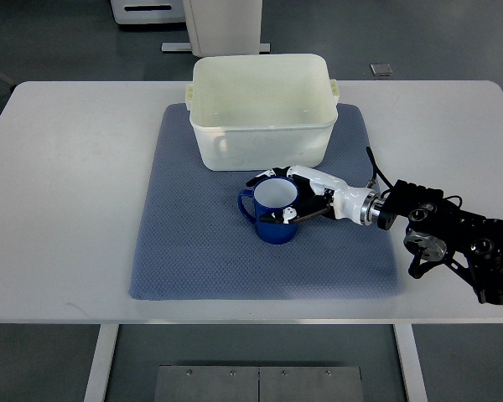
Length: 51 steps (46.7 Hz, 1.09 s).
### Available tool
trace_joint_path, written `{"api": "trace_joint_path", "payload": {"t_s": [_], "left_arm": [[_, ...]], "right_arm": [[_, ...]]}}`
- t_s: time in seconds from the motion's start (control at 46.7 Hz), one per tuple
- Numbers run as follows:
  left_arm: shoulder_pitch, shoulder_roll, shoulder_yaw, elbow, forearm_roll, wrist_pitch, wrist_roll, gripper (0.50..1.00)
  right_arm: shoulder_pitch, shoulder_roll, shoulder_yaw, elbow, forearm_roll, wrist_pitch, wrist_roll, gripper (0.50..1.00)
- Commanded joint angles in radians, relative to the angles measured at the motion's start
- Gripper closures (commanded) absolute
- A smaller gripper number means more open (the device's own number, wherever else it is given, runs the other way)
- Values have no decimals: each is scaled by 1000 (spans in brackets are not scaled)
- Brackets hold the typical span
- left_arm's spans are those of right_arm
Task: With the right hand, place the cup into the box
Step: 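Lower the right hand around the blue mug's side and close fingers, then lift the gripped mug with the right hand above the cream box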
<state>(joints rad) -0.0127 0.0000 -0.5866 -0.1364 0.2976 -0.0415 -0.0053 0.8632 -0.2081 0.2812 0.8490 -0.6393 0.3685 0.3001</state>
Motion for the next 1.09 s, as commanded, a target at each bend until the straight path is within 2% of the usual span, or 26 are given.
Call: {"api": "trace_joint_path", "payload": {"t_s": [0.0,0.214,0.471,0.663,0.899,1.07], "left_arm": [[-1,0,-1,0,0,-1,-1,500],[-1,0,1,0,0,0,1,500],[0,0,1,0,0,0,1,500],[-1,0,-1,0,0,0,1,500],[-1,0,-1,0,0,0,1,500],[0,0,1,0,0,0,-1,500]], "right_arm": [[0,26,-4,-24,0,-34,1,1000],[19,13,1,-13,4,-48,10,1000],[102,-120,10,103,17,-39,16,1000],[155,-191,56,159,18,15,7,1000],[217,-209,154,160,20,66,-52,1000],[254,-198,197,151,29,56,-88,1000]]}}
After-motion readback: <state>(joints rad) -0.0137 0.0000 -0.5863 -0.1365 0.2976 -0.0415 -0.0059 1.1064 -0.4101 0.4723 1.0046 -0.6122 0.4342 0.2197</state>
